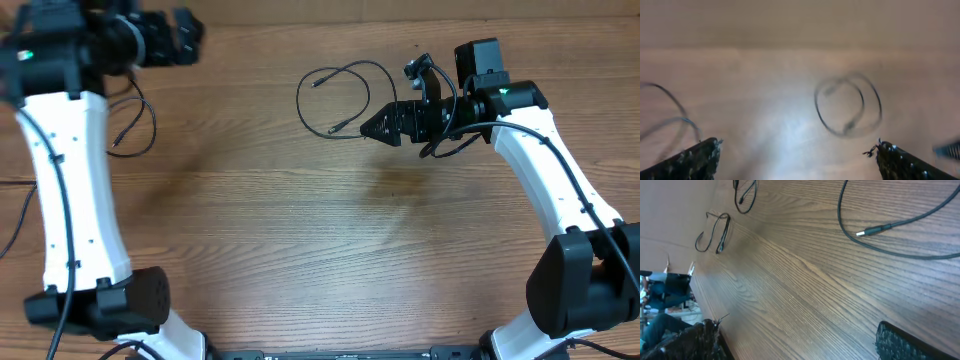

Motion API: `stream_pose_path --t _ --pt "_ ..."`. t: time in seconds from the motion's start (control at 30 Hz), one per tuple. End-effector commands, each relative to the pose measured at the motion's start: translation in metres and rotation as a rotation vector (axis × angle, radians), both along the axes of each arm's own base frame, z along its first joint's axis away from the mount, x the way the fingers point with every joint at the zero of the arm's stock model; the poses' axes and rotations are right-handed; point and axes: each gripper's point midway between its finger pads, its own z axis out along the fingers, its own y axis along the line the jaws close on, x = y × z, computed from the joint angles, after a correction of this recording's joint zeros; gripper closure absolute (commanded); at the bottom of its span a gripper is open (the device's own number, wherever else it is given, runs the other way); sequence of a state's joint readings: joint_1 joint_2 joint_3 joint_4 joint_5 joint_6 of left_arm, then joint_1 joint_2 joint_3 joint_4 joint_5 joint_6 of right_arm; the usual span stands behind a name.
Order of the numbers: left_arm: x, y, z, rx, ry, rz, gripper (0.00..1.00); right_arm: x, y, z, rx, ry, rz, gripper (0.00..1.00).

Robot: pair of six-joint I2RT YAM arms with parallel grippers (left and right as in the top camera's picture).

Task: Untangle cables
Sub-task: 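Move both grippers toward the remaining small cable at top center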

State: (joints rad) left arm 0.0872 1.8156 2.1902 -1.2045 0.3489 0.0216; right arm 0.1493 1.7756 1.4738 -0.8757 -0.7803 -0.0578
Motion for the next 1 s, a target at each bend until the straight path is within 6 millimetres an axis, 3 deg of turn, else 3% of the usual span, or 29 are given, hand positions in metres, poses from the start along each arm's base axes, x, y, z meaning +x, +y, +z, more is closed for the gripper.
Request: stream_pose_path --t 0.0,0.1,0.2,0.33,0.53,0.77,0.97 --pt "-0.005 -0.032 -0.039 0.043 0.108 -0.146 0.0 0.004 -0.003 0.016 0.007 -0.007 -0.046 0.0" --pt "-0.02 -0.059 -0.052 0.051 0.176 -0.221 0.0 0.016 -0.019 0.003 -0.084 0.041 -0.187 0.0" --pt "-0.033 -0.086 -0.055 0.05 0.208 -0.286 0.0 0.039 -0.054 -0.013 -0.229 0.079 -0.456 0.0" --pt "-0.044 -0.109 -0.057 0.055 0.227 -0.344 0.0 0.062 -0.071 -0.03 -0.286 0.062 -0.575 0.02" --pt "-0.05 -0.112 -0.053 0.075 0.223 -0.337 0.0 0.087 -0.063 -0.065 -0.244 0.09 -0.583 0.05" --pt "-0.059 -0.111 -0.05 0.067 0.243 -0.326 0.0 0.119 -0.046 -0.12 -0.191 0.085 -0.568 0.04" --pt "-0.078 -0.106 -0.059 0.075 0.335 -0.324 0.0 0.14 -0.033 -0.14 -0.126 0.044 -0.559 0.01"
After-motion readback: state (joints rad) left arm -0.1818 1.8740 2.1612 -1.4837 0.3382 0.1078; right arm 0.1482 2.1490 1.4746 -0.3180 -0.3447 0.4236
